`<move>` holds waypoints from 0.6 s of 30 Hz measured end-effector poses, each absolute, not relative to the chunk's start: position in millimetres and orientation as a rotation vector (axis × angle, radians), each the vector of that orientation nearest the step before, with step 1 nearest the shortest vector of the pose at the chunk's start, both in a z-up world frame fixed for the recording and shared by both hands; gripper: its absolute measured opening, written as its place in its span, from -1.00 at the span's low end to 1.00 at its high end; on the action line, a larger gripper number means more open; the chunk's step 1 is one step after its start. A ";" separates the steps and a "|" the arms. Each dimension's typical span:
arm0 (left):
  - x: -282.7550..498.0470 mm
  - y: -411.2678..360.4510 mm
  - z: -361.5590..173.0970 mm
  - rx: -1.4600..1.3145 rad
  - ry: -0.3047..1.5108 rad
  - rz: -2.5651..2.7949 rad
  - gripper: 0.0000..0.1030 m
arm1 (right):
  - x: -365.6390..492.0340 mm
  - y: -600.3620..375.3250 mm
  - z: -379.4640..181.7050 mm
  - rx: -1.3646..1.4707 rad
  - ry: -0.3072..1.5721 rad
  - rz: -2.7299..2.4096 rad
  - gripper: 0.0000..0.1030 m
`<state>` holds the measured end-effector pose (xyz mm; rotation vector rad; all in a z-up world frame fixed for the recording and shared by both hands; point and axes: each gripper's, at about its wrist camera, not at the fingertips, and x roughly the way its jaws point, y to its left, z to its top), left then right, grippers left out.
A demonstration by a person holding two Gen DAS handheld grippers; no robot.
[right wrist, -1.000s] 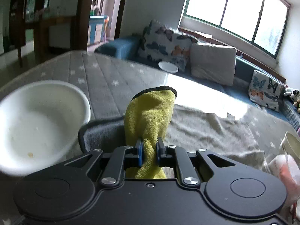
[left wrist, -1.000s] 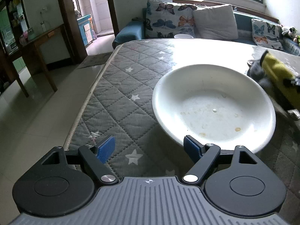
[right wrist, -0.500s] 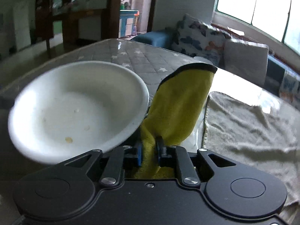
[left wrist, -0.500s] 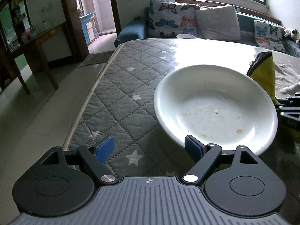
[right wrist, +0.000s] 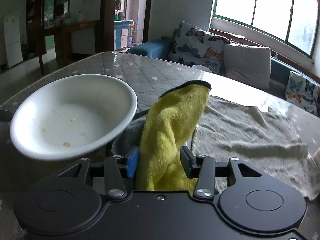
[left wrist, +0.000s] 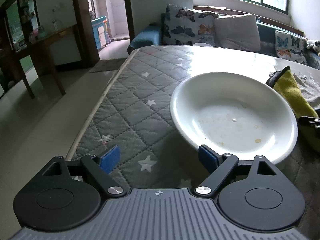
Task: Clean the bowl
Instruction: 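Carry the yellow cloth away from the bowl toward the grey towel with the right tool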
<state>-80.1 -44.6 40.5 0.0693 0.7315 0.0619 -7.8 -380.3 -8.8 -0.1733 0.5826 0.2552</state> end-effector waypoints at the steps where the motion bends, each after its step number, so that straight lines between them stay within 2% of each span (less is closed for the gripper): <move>1: -81.5 -44.0 38.7 0.068 0.733 0.061 0.68 | -10.0 -382.3 -9.4 -0.166 0.578 0.252 0.04; 6: -88.1 -40.9 29.7 0.065 0.738 0.059 0.68 | -25.4 -392.8 -9.5 -0.128 0.551 0.232 0.17; 18: -95.8 -30.0 13.8 0.081 0.700 0.080 0.68 | -57.7 -426.4 -6.3 -0.076 0.497 0.138 0.29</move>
